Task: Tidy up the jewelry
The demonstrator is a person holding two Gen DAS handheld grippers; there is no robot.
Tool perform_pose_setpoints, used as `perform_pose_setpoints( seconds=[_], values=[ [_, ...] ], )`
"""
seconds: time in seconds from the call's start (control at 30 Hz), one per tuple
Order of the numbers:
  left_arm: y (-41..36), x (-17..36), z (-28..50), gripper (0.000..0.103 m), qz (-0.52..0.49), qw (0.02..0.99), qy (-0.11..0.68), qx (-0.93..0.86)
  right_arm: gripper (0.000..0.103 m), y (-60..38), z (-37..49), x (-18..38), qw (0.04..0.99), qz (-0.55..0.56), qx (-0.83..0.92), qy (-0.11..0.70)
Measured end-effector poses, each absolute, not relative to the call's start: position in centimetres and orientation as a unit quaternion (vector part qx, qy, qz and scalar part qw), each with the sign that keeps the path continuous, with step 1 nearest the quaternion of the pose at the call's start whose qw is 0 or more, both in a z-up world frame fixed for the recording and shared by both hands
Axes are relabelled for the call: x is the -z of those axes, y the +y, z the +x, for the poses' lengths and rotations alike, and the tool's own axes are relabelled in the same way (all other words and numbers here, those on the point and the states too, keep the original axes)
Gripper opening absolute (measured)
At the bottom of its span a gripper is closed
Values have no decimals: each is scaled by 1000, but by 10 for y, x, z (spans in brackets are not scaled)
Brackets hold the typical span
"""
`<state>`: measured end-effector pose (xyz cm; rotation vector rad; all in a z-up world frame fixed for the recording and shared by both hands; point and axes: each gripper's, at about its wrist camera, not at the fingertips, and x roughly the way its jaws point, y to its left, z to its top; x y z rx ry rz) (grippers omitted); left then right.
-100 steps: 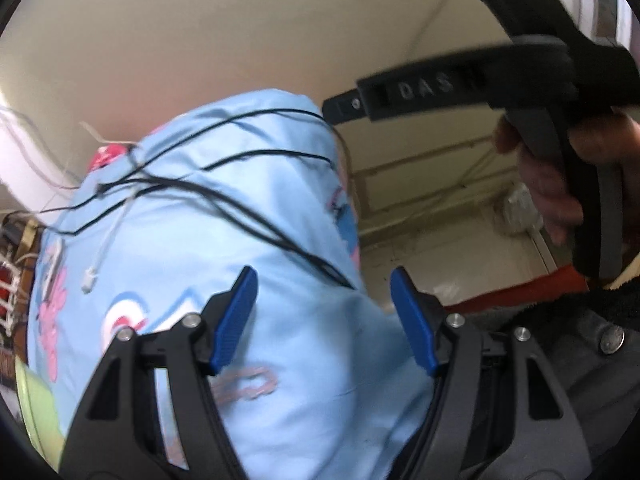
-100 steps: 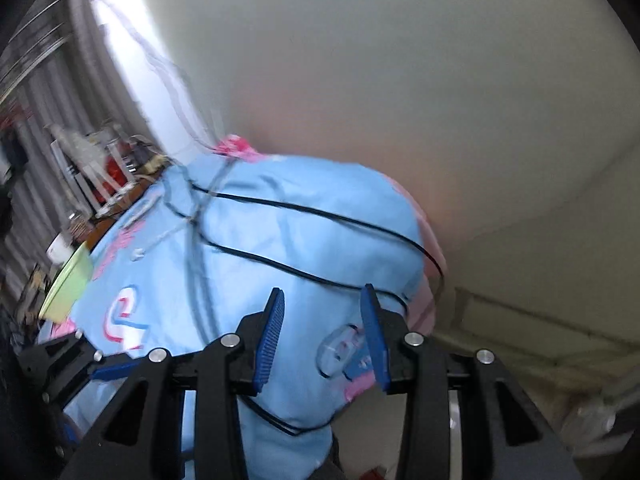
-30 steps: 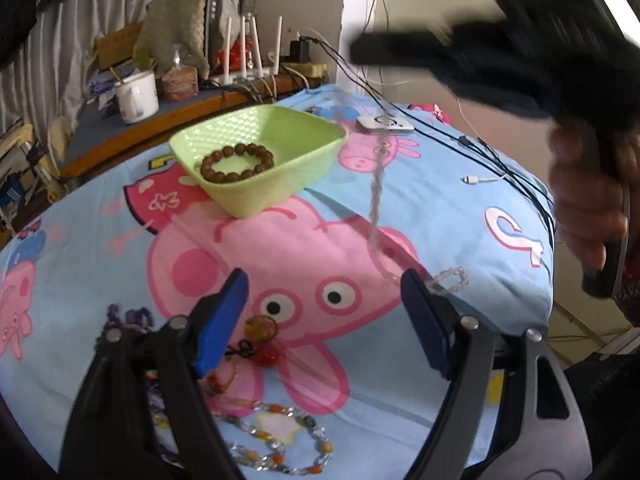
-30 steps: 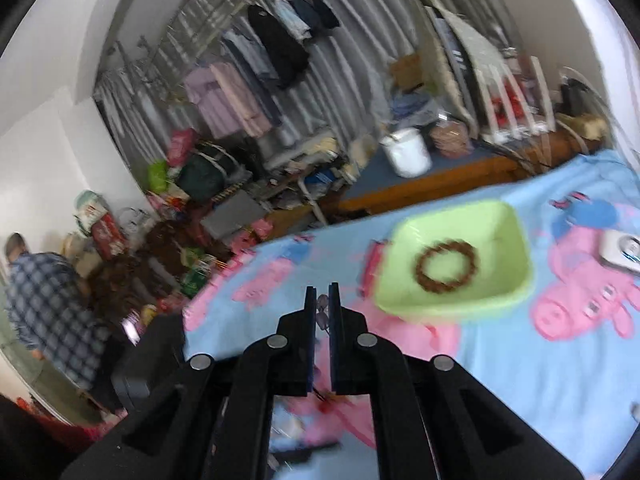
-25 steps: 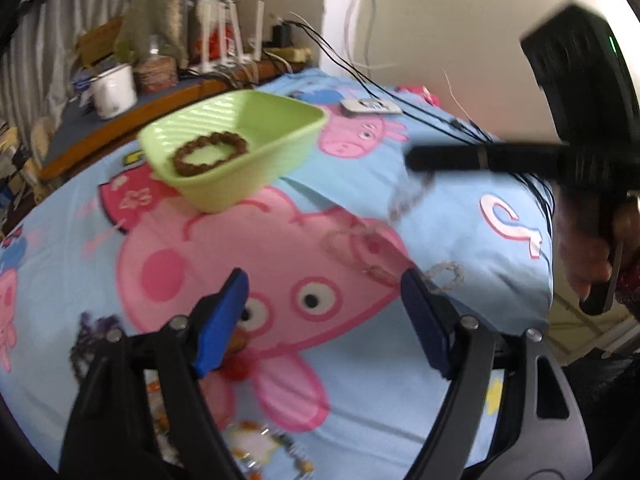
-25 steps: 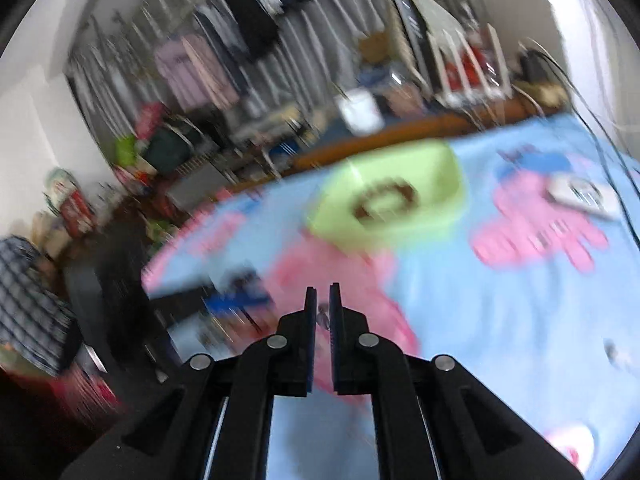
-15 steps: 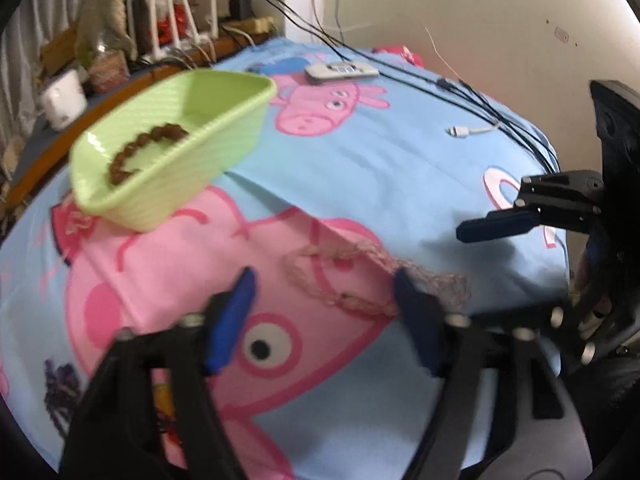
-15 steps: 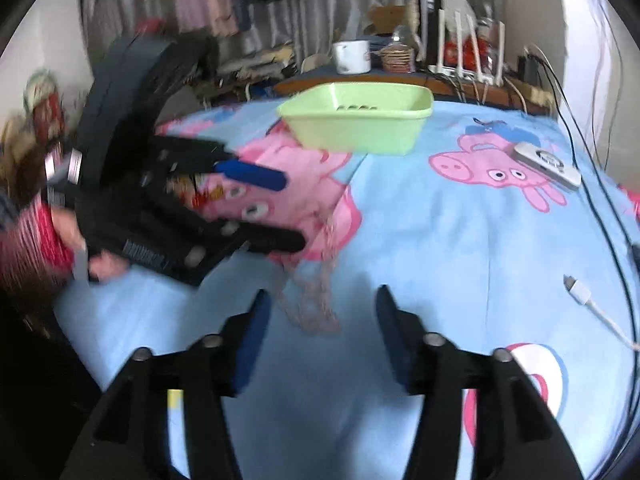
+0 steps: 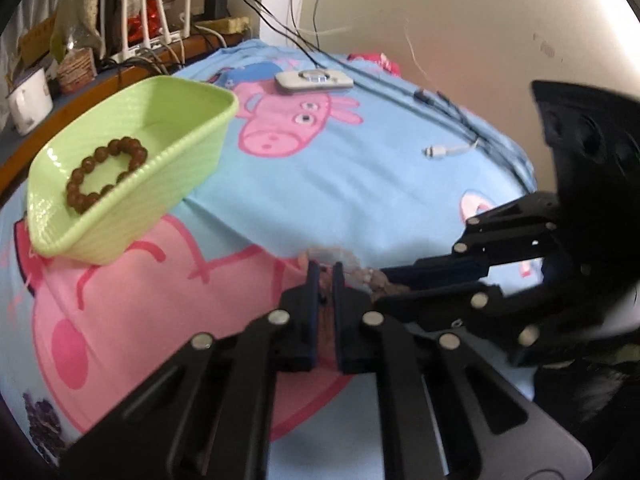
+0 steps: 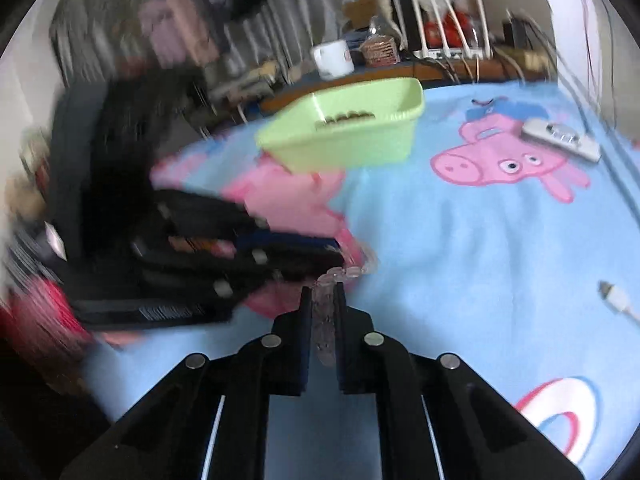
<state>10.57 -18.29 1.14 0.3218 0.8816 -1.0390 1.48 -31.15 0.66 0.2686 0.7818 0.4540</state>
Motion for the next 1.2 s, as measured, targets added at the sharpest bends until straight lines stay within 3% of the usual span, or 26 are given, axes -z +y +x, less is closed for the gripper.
perform_pose_setpoints(
  seconds=[0.17, 0.77, 1.2],
  values=[
    [-173, -39, 128, 5, 99, 778, 397, 477, 0, -329, 40, -46, 888, 205, -235, 338],
    [-176, -172, 218, 5, 72, 855, 281, 430, 0, -322, 144, -185, 930, 173, -245, 211],
    [-168, -155, 274, 5, 47, 873, 310, 373, 0, -306, 205, -181, 938, 144, -226, 220]
  ],
)
